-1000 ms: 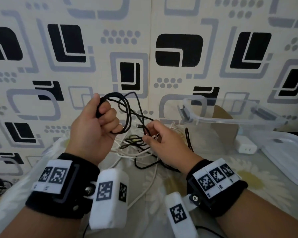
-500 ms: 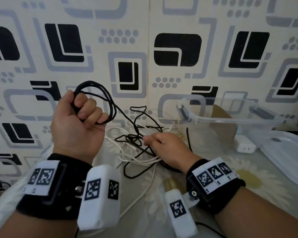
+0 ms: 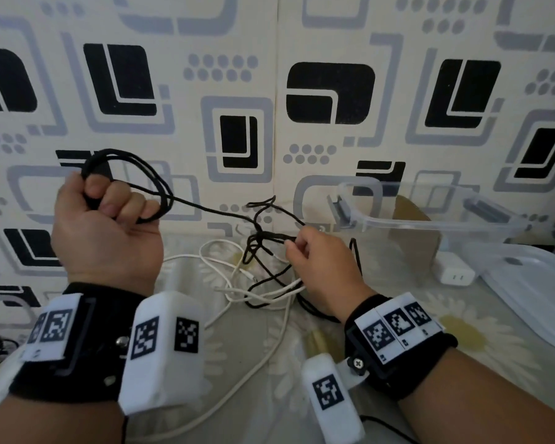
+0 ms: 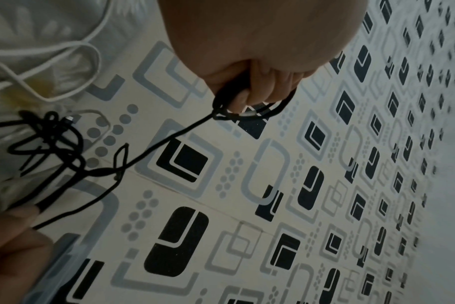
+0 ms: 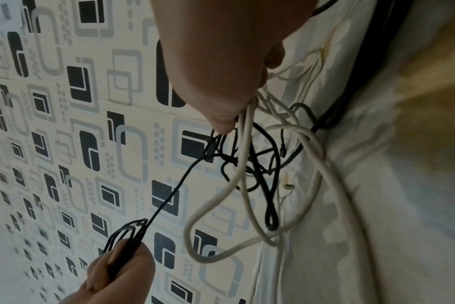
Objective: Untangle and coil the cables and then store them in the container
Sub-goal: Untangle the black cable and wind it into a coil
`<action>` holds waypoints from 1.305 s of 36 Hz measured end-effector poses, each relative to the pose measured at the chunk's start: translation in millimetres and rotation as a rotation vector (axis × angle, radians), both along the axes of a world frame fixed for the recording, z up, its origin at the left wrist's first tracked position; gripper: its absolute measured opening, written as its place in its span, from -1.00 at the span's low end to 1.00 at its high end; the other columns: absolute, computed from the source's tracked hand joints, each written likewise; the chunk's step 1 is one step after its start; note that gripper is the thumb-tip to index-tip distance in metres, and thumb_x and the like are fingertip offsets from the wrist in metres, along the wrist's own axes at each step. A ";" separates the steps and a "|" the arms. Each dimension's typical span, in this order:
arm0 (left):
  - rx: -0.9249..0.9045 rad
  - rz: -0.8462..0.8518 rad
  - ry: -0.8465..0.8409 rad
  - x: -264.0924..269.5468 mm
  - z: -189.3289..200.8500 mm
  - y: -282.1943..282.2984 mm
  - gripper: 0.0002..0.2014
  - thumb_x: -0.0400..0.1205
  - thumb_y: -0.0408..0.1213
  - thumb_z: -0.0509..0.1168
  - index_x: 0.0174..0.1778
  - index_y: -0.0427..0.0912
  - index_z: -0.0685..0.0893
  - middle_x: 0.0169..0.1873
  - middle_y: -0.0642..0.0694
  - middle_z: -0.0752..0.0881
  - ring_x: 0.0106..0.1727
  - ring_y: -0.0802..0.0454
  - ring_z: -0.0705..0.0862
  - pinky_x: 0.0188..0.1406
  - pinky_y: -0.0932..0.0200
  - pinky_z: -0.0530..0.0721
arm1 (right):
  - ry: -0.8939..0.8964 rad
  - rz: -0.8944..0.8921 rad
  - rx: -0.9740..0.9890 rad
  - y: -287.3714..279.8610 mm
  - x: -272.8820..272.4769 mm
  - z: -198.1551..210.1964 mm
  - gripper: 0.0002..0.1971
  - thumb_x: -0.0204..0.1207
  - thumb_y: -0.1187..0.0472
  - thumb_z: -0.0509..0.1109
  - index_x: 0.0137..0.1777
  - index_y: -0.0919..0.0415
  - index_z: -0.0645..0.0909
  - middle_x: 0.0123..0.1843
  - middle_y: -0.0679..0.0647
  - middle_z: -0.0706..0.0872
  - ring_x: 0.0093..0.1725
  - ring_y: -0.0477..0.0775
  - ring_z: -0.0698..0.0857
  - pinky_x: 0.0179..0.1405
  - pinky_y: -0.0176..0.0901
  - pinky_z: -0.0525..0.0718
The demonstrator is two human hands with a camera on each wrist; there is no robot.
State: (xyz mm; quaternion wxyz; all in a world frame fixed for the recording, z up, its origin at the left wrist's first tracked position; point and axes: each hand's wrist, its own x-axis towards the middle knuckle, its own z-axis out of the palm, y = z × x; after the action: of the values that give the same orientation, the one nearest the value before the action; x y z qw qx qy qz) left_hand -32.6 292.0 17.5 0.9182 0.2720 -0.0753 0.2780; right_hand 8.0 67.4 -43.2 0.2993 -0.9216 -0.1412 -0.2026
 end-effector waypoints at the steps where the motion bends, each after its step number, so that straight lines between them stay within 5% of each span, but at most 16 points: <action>1: -0.012 0.016 0.004 -0.4 0.3 1.0 -0.63 0.73 -0.15 0.02 -0.45 -0.01 0.32 -0.59 0.10 0.16 -0.57 0.10 0.08 -0.53 0.26 0.25 | 0.000 -0.008 0.012 0.4 -0.3 0.6 -0.72 0.66 0.03 0.23 -0.22 0.17 0.47 -0.42 -0.05 0.48 -0.35 0.04 0.48 -0.40 -0.11 0.34; 5: 0.023 -0.021 0.001 0.1 1.0 0.0 -0.62 0.73 -0.15 0.00 -0.46 0.00 0.32 -0.60 0.11 0.16 -0.59 0.11 0.07 -0.54 0.27 0.24 | 0.056 -0.020 -0.038 0.7 -0.5 -0.9 -0.72 0.63 0.03 0.27 -0.23 0.19 0.52 -0.40 -0.01 0.54 -0.31 0.09 0.55 -0.34 -0.11 0.48; 11: 0.252 -0.332 0.030 -1.7 0.2 -10.7 -0.60 0.75 -0.05 -0.02 -0.45 0.01 0.34 -0.65 0.09 0.18 -0.68 0.14 0.12 -0.58 0.33 0.23 | 0.081 -0.048 -0.099 -0.9 -3.7 2.2 -0.77 0.62 -0.03 0.31 -0.04 0.12 0.66 -0.20 -0.04 0.66 -0.13 0.02 0.63 -0.19 -0.15 0.53; 15: 0.319 -0.428 0.063 -4.1 0.7 -16.8 -0.60 0.74 -0.03 -0.01 -0.45 0.01 0.37 -0.67 0.09 0.20 -0.70 0.15 0.11 -0.62 0.34 0.22 | -0.005 -0.018 0.042 -0.4 -2.8 0.4 -0.78 0.56 0.11 0.43 0.05 0.03 0.42 -0.28 -0.11 0.53 -0.34 -0.15 0.51 -0.39 -0.28 0.40; 19: 0.407 -0.554 0.067 -5.0 1.0 -19.1 -0.60 0.72 -0.03 0.00 -0.46 0.00 0.37 -0.63 0.09 0.11 -0.64 0.14 -0.01 -0.65 0.33 0.24 | -0.108 0.070 0.095 2.7 -2.3 -0.7 -0.59 0.52 0.17 0.47 0.32 -0.03 0.46 0.01 -0.18 0.49 -0.16 -0.25 0.49 0.11 -0.10 0.52; 21: 0.418 -0.663 0.040 -4.4 -1.1 -17.3 -0.63 0.69 -0.03 0.04 -0.45 -0.02 0.39 -0.59 0.10 0.10 -0.63 0.16 0.01 -0.65 0.32 0.28 | -0.101 0.134 0.111 5.3 -2.6 -0.6 -0.44 0.54 0.13 0.45 0.52 -0.02 0.38 0.23 -0.09 0.46 0.17 -0.14 0.50 0.38 0.06 0.45; 23: 0.424 -0.734 0.019 -4.9 -1.9 -17.1 -0.65 0.68 -0.04 0.09 -0.43 -0.03 0.40 -0.58 0.12 0.12 -0.63 0.16 0.04 -0.63 0.30 0.29 | -0.045 0.172 0.139 7.0 -2.9 -0.1 -0.39 0.58 0.10 0.41 0.60 0.01 0.30 0.37 -0.01 0.39 0.39 -0.05 0.40 0.50 -0.04 0.35; 26: 0.477 -0.641 0.090 -7.6 0.4 -21.6 -0.62 0.68 -0.03 0.03 -0.47 -0.02 0.37 -0.58 0.11 0.08 -0.61 0.15 -0.02 -0.62 0.30 0.20 | 0.032 0.207 0.230 7.7 -1.9 -2.8 -0.60 0.65 0.10 0.32 0.47 0.06 0.43 0.31 -0.08 0.36 0.34 -0.14 0.40 0.46 -0.24 0.36; 29: 0.511 -0.551 0.143 -6.3 0.1 -25.4 -0.60 0.69 -0.03 0.03 -0.49 -0.03 0.38 -0.64 0.13 0.15 -0.66 0.17 0.02 -0.62 0.30 0.18 | 0.010 0.229 0.363 7.3 0.7 -7.2 -0.93 0.68 0.18 0.27 0.09 0.13 0.54 0.11 -0.04 0.58 0.06 -0.15 0.57 0.13 -0.25 0.54; 31: 0.512 -0.503 0.171 -2.9 -2.3 -25.8 -0.59 0.70 -0.03 0.05 -0.48 -0.04 0.39 -0.65 0.12 0.21 -0.70 0.21 0.12 -0.64 0.31 0.23 | 0.027 0.256 0.460 6.6 1.7 -9.3 -0.95 0.69 0.23 0.24 -0.01 0.13 0.51 0.01 -0.02 0.73 0.03 -0.18 0.67 0.08 -0.25 0.60; 38: 0.405 -0.351 0.161 3.1 -5.9 -24.8 -0.59 0.77 -0.02 0.00 -0.40 -0.05 0.38 -0.61 0.10 0.20 -0.64 0.17 0.12 -0.62 0.32 0.29 | 0.084 0.385 0.477 7.2 -5.3 -8.1 -0.92 0.67 0.24 0.30 -0.05 0.10 0.60 -0.23 -0.02 0.78 -0.12 -0.14 0.74 0.13 -0.13 0.69; 42: 0.288 -0.382 0.118 4.5 -7.1 -26.0 -0.58 0.78 -0.01 -0.02 -0.40 -0.04 0.39 -0.61 0.11 0.21 -0.65 0.19 0.13 -0.61 0.33 0.30 | 0.070 0.369 0.394 8.3 -4.0 -7.5 -0.88 0.61 0.22 0.39 0.03 0.00 0.72 -0.26 -0.10 0.72 -0.24 -0.25 0.63 -0.10 -0.40 0.56; 45: 0.232 -0.422 0.097 5.7 -7.7 -25.0 -0.62 0.75 -0.09 -0.03 -0.41 -0.04 0.37 -0.60 0.12 0.20 -0.66 0.18 0.14 -0.57 0.33 0.28 | 0.091 0.329 0.366 8.5 -0.7 -9.4 -0.82 0.58 0.17 0.43 0.13 0.00 0.77 -0.05 0.02 0.76 -0.14 -0.11 0.65 0.09 -0.11 0.67; 47: 0.235 -0.401 0.102 7.2 -8.8 -25.5 -0.65 0.74 -0.13 -0.04 -0.38 -0.04 0.37 -0.59 0.11 0.21 -0.65 0.17 0.14 -0.55 0.32 0.31 | 0.100 0.347 0.351 8.9 -1.8 -8.9 -0.81 0.57 0.18 0.44 0.14 0.01 0.78 -0.05 -0.13 0.75 -0.04 -0.04 0.67 0.18 0.00 0.66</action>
State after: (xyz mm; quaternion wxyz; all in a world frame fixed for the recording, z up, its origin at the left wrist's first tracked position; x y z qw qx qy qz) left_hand -25.4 266.5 8.7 0.9197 0.3703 -0.1131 0.0652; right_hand 6.1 76.3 -52.1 0.4917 -0.8264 -0.2451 -0.1235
